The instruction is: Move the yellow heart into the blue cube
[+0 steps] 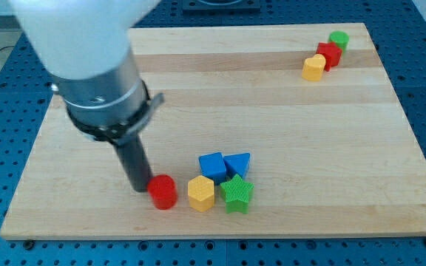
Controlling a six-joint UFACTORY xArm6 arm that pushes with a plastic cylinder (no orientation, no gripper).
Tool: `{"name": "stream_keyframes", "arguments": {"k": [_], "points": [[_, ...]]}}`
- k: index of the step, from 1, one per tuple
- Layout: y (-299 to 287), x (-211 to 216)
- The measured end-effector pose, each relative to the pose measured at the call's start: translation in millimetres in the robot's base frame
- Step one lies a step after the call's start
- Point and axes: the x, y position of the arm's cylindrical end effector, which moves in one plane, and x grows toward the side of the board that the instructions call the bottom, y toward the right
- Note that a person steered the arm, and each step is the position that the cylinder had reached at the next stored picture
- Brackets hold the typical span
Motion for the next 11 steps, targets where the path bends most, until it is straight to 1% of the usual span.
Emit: {"name": "stream_keyframes", "arguments": {"k": [1, 2, 3, 4, 5, 6, 7, 8, 9, 10, 11], "points": [[23.1, 6.8], [16.5, -13.3], [19.0, -61.3], [82.1, -81.8], [191.2, -82.9], [295.2, -114.2], [354.1, -162.3], [359.5, -211.7], [334.0, -237.0], [258.8, -235.7], [158.2, -219.0]]}}
